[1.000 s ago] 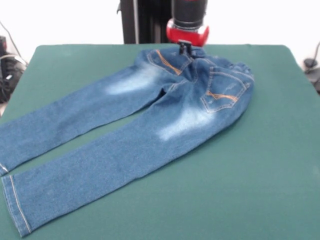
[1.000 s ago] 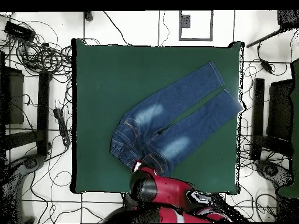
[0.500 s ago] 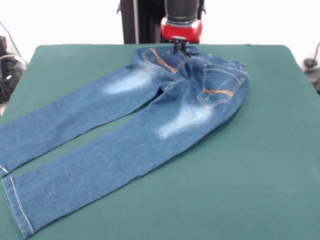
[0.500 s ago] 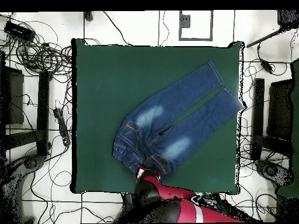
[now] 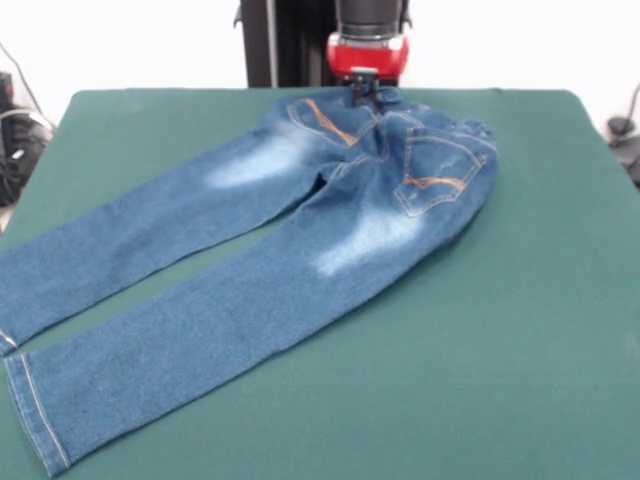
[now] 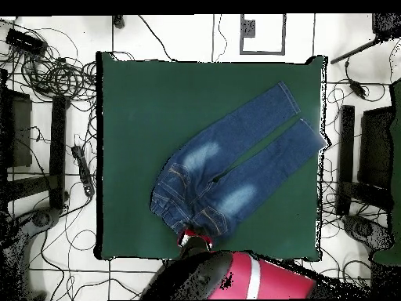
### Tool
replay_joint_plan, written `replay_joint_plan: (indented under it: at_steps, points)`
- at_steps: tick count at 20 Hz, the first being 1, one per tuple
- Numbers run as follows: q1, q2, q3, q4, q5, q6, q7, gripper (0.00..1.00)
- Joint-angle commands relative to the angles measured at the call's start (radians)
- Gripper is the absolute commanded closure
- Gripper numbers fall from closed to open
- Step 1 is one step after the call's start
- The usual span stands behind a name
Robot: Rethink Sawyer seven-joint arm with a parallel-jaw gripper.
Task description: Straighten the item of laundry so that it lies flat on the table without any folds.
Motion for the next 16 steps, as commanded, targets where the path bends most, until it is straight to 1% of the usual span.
replay_joint_plan:
  at_steps: [1,7,13,16]
  points:
    - [0.074,0.107,0.036,0.076,0.058,-0.008,0.242,1.0]
    - [0.107,0.112,0.051,0.129,0.088,-0.054,0.273,1.0]
    - [0.089,0.102,0.065,0.093,0.103,-0.014,0.24,1.0]
    - [0.09,0.061,0.069,0.099,0.124,0.016,0.229,1.0]
